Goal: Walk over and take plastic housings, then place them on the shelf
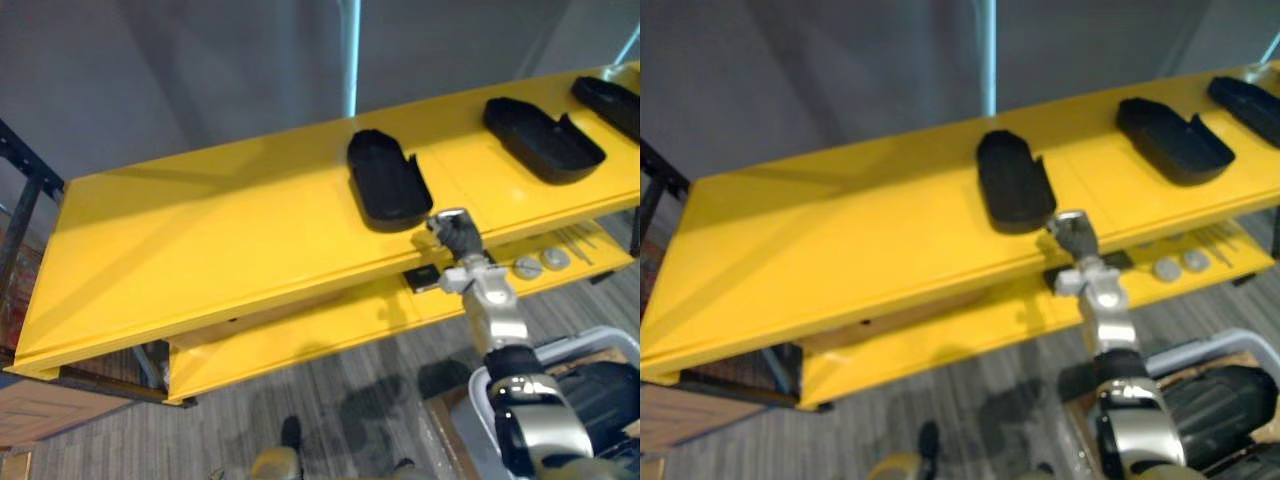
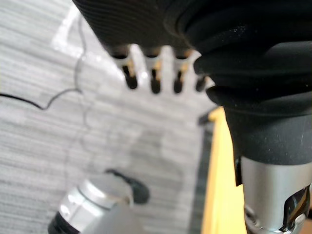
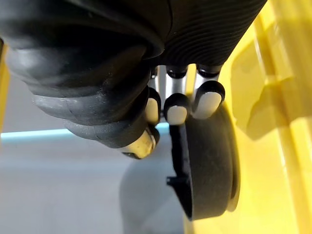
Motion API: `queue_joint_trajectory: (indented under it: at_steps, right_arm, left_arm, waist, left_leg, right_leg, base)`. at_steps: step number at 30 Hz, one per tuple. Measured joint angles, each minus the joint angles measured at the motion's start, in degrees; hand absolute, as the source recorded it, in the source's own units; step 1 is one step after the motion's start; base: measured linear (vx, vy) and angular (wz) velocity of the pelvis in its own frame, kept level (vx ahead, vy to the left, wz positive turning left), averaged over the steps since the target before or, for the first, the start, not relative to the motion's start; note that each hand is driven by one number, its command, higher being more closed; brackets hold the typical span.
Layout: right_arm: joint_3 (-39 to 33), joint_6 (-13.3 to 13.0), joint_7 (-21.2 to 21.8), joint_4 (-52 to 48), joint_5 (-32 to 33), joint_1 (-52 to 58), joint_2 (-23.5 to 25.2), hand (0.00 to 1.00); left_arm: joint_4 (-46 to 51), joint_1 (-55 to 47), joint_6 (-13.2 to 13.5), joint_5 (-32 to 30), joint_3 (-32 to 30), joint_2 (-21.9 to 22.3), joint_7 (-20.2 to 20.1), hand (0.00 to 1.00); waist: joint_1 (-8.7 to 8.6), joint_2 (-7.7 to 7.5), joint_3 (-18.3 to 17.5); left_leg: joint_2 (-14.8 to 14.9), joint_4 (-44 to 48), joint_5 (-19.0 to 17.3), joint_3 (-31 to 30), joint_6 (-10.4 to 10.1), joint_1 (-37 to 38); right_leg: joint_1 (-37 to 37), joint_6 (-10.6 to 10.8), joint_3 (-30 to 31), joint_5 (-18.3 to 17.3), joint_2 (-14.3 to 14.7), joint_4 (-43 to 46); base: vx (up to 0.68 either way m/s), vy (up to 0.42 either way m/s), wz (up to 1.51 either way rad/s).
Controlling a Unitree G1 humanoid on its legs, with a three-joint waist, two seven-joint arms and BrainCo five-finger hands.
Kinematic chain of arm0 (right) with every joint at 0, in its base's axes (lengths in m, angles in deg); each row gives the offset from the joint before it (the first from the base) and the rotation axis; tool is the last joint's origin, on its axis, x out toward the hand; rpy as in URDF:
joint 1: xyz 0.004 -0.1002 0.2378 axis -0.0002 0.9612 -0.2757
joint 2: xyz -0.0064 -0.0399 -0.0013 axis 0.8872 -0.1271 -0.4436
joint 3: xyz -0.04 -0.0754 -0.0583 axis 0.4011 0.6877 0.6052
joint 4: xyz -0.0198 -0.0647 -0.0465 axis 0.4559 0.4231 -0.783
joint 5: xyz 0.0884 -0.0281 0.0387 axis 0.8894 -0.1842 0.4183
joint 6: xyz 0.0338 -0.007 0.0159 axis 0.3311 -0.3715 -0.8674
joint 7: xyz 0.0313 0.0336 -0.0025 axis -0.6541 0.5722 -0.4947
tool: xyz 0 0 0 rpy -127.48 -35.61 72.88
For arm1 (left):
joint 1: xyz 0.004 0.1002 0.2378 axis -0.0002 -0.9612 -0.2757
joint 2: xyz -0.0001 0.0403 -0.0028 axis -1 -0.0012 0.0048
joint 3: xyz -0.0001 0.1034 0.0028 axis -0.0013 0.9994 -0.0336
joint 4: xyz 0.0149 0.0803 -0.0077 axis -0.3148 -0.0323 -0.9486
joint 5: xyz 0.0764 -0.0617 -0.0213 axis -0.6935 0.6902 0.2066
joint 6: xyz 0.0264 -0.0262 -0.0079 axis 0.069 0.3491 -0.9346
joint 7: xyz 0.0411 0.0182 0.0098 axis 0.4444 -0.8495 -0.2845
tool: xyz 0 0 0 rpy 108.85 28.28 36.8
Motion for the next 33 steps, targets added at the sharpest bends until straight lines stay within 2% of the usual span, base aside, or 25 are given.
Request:
queue_joint_trajectory:
  at_steps: [6, 10, 15, 23, 28, 33]
  right_arm:
    - [0.01, -0.29, 2.27, 0.20, 0.41, -0.89, -1.32, 1.00]
    - [0.06, -0.46, 3.43, 0.58, 0.41, -4.07, -1.49, 1.00]
    - [0.20, -0.53, 3.67, 0.68, 0.40, -5.02, -1.51, 1.00]
    - [0.22, -0.68, 2.05, 3.37, 0.48, -6.72, -1.60, 1.00]
    - [0.11, -2.52, 0.26, 5.30, 2.07, -9.25, -2.71, 1.00]
    - [0.07, -3.13, -0.39, 5.92, 2.22, -9.85, -3.84, 1.00]
  left_arm:
    - [0.01, 0.03, 0.58, 0.08, 0.90, -0.01, -0.11, 0.00]
    - [0.13, 0.73, 1.41, 0.15, 2.02, -0.08, -0.48, 0.00]
    - [0.08, 0.71, 1.58, 1.75, 2.25, -0.10, -0.46, 0.00]
    - [0.05, 0.72, 1.66, 2.25, 2.57, -0.09, -0.46, 0.00]
    - [-0.03, 0.65, 1.69, 2.36, 3.78, -0.09, -0.45, 0.00]
    - [-0.01, 0.61, 2.24, 2.39, 4.19, -0.10, -0.49, 0.00]
  waist:
    - [0.26, 0.76, 0.66]
    - [0.31, 1.39, 2.87]
    - [0.81, 1.63, 3.81]
    - [0.96, 2.49, 4.34]
    - [1.13, 3.32, 5.63]
    - [1.21, 3.43, 5.75]
  left_leg:
    - [-0.93, 0.01, 0.26, -0.40, 0.18, -0.67]
    - [-1.22, 0.01, 0.51, -0.38, 0.52, -0.84]
    - [-1.27, 0.04, 0.82, -0.50, 0.59, -1.62]
    - [-1.55, 0.03, 1.08, -0.64, 0.71, -2.11]
    - [-1.66, 0.04, 1.60, -1.21, 0.89, -2.84]
    - [-1.75, 0.05, 1.90, -1.91, 0.96, -3.54]
  right_leg:
    - [-0.73, 0.51, -0.50, -0.46, -1.25, 1.20]
    - [-1.48, 0.32, -0.21, -0.75, -1.67, 2.35]
    - [-2.36, 0.35, -0.17, -0.74, -1.83, 2.73]
    - [-3.41, 0.45, -0.13, -1.23, -2.38, 4.19]
    - [-4.12, 0.47, -0.40, -1.22, -2.57, 4.80]
    - [-4.25, 0.47, -1.29, -1.28, -2.97, 5.15]
  base:
    - [0.00, 0.006, 0.05]
    - [-0.02, 0.001, 0.00]
    - [-0.02, -0.002, 0.01]
    - [-0.01, -0.001, 0.00]
    - [-0.05, -0.008, 0.05]
    - [-0.02, -0.016, 0.10]
